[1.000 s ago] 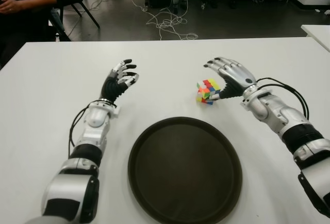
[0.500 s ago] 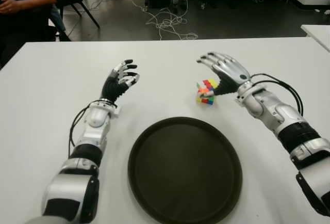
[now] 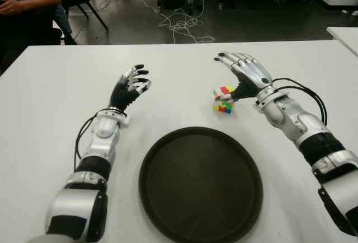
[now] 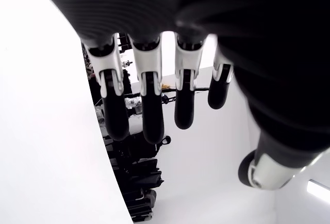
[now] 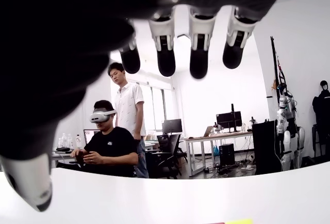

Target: Pick up the Rubik's Cube and put it in the plate

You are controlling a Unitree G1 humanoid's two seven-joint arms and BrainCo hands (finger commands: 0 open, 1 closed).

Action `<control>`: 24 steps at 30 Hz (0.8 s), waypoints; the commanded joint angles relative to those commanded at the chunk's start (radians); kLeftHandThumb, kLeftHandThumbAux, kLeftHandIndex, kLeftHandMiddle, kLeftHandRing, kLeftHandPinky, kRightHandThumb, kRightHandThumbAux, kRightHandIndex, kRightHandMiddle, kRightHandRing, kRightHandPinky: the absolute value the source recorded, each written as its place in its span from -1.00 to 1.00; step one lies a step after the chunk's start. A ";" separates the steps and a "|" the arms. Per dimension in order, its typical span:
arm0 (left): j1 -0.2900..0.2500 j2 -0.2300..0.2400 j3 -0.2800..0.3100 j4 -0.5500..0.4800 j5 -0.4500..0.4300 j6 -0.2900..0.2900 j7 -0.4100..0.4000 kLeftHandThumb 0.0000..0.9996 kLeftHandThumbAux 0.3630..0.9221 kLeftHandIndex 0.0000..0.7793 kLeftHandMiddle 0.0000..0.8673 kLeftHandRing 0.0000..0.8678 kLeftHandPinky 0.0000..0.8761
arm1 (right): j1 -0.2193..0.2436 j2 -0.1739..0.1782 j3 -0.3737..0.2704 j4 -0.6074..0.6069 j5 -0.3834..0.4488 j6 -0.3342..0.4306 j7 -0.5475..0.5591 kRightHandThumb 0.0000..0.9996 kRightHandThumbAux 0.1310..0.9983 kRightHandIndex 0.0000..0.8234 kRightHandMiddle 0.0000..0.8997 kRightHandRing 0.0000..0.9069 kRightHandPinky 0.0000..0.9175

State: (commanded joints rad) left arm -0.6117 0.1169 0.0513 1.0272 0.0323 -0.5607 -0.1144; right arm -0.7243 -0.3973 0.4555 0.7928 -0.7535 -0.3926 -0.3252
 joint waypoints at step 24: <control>0.005 -0.005 0.004 -0.007 -0.009 0.001 0.001 -0.72 0.04 -0.58 -0.46 -0.37 -0.24 | -0.041 0.035 0.045 0.166 -0.015 -0.018 -0.014 -1.00 0.19 -0.71 -0.68 -0.65 -0.65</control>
State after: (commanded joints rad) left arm -0.6064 0.1115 0.0556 1.0198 0.0229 -0.5599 -0.1131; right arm -0.7655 -0.3627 0.5000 0.9590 -0.7685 -0.4108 -0.3389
